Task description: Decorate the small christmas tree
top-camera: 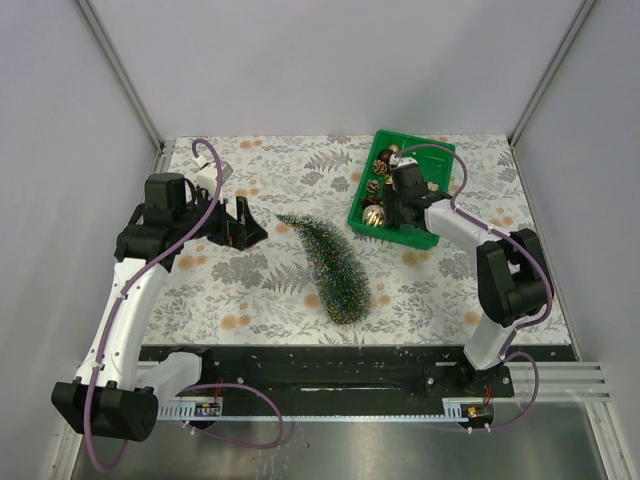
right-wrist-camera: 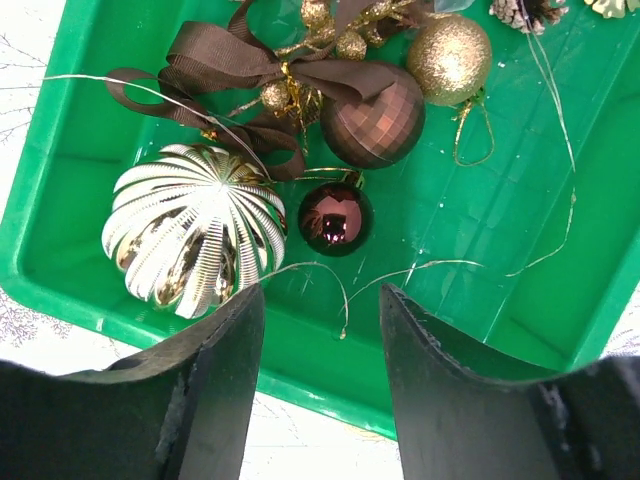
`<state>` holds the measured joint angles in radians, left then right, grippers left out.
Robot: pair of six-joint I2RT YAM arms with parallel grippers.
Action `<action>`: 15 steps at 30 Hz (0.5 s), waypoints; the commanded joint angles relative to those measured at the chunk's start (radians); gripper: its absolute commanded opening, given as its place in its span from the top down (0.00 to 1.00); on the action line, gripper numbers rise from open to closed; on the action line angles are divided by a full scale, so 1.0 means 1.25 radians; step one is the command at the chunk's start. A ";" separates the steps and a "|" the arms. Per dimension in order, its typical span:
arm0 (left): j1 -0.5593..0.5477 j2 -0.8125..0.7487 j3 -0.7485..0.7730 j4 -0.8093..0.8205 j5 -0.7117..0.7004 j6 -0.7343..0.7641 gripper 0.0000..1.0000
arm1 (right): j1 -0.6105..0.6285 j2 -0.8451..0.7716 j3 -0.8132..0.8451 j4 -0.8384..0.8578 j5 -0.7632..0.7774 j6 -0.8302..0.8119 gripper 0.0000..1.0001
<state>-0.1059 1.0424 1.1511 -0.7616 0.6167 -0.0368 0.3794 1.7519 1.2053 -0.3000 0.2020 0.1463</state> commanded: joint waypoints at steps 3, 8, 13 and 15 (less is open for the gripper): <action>-0.002 -0.010 -0.007 0.021 -0.018 0.016 0.01 | -0.002 -0.108 -0.038 0.036 0.041 0.004 0.46; -0.002 -0.008 0.001 0.021 -0.010 0.012 0.01 | -0.002 -0.149 -0.066 0.034 0.020 0.019 0.54; -0.002 -0.013 -0.002 0.020 -0.012 0.013 0.01 | -0.002 -0.158 -0.086 0.040 -0.003 0.030 0.65; -0.002 -0.014 -0.004 0.020 -0.013 0.015 0.01 | -0.002 -0.157 -0.088 0.036 -0.026 0.035 0.58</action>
<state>-0.1059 1.0424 1.1511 -0.7616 0.6086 -0.0299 0.3794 1.5806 1.1069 -0.2768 0.2142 0.1703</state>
